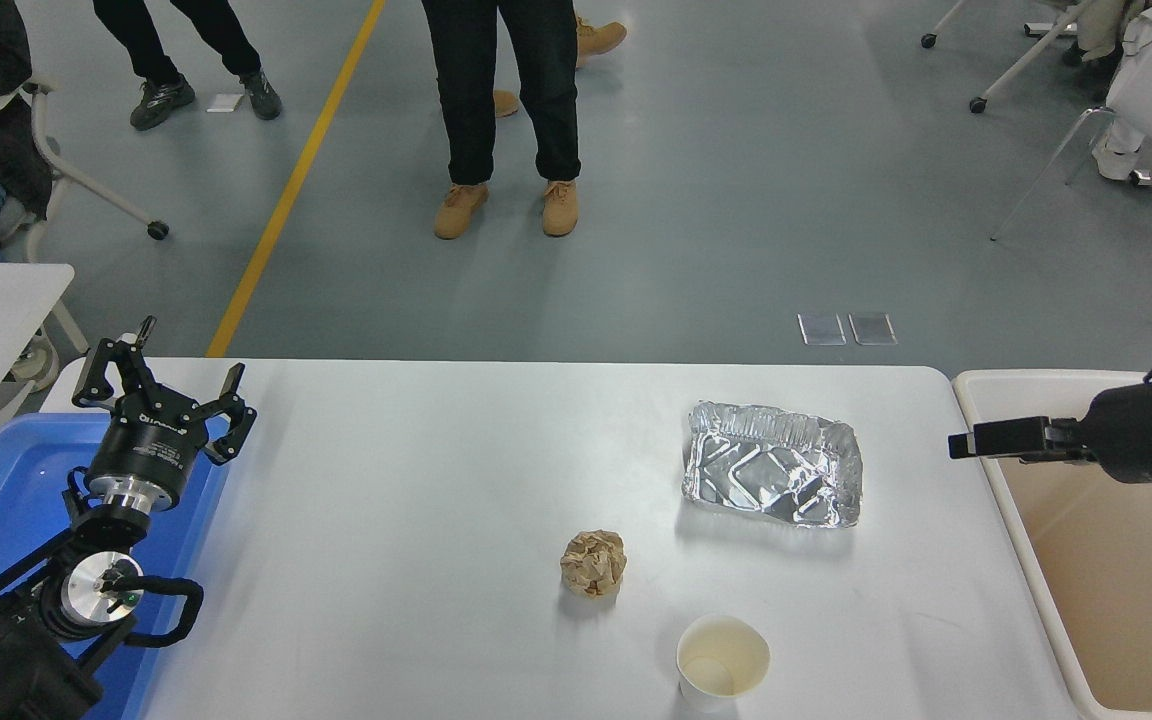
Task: Clean the table surface
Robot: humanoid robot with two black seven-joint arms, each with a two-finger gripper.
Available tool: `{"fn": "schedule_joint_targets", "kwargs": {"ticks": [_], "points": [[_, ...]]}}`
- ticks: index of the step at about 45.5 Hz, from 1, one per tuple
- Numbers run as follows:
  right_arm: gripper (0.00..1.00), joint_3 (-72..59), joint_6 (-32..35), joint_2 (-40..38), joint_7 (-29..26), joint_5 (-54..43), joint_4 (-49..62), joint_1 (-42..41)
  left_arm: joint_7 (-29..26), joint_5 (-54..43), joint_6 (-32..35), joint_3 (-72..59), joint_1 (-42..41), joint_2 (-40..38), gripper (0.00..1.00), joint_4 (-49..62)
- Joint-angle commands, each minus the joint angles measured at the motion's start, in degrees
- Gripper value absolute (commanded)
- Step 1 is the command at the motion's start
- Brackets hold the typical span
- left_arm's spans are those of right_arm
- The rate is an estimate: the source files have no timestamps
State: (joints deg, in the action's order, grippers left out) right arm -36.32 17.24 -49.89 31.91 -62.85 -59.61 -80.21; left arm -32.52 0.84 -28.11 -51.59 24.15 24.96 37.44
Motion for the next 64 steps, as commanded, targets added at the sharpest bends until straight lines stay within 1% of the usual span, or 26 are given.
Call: {"fn": "schedule_joint_targets", "kwargs": {"ticks": [1, 12, 18, 21, 28, 37, 40, 43, 46, 50, 56, 59, 64], "points": [[0.99, -1.4, 1.8, 2.2, 0.0, -4.4, -2.4, -3.9, 0.0, 0.0, 0.0, 0.0, 0.0, 0.0, 0.99, 0.0], [0.99, -6.1, 2.6, 8.7, 0.0, -4.4, -5.4, -8.7, 0.0, 0.0, 0.0, 0.0, 0.0, 0.0, 0.99, 0.0], [0.99, -8.4, 2.6, 8.7, 0.0, -4.6, -8.4, -11.3, 0.0, 0.0, 0.0, 0.0, 0.0, 0.0, 0.99, 0.0], [0.99, -9.4, 2.6, 6.6, 0.0, -5.7, -10.4, -12.2, 0.0, 0.0, 0.0, 0.0, 0.0, 0.0, 0.99, 0.0], [0.99, -9.4, 2.5, -2.2, -0.2, -10.7, -19.0, -12.8, 0.0, 0.0, 0.0, 0.0, -0.1, 0.0, 0.99, 0.0], [0.99, -8.8, 1.8, -9.8, -4.0, -13.4, -24.0, -12.9, 0.0, 0.0, 0.1, 0.1, 0.0, 0.0, 0.99, 0.0], [0.99, -8.2, 1.7, -11.5, -4.7, -15.0, -25.5, -12.9, 0.0, 0.0, 0.0, 0.0, -0.1, 0.0, 0.99, 0.0], [0.99, -7.3, -0.3, -12.1, -5.6, -16.0, -26.6, -12.9, 0.0, 0.0, 0.0, 0.0, 0.0, 0.0, 0.99, 0.0], [0.99, -6.8, -2.8, -12.1, -6.9, -16.2, -27.4, -12.9, 0.0, 0.0, 0.0, 0.0, 0.0, 0.0, 0.99, 0.0], [0.99, -5.3, -3.7, -11.9, -8.6, -16.2, -29.6, -13.0, 0.0, 0.0, 0.0, 0.0, 0.0, 0.0, 0.99, 0.0], [0.98, -4.5, -4.8, -11.7, -12.9, -14.2, -31.9, -13.4, 0.0, 0.0, 0.0, 0.1, 0.0, 0.0, 0.99, 0.0], [0.97, -4.5, -5.5, -11.4, -15.2, -9.5, -32.1, -13.3, 0.0, 0.0, 0.0, 0.1, 0.0, 0.0, 0.99, 0.0], [0.97, -4.9, -5.5, -11.6, -15.7, -1.8, -35.0, -13.2, 0.0, 0.0, 0.0, 0.0, 0.0, 0.0, 0.99, 0.0]]}}
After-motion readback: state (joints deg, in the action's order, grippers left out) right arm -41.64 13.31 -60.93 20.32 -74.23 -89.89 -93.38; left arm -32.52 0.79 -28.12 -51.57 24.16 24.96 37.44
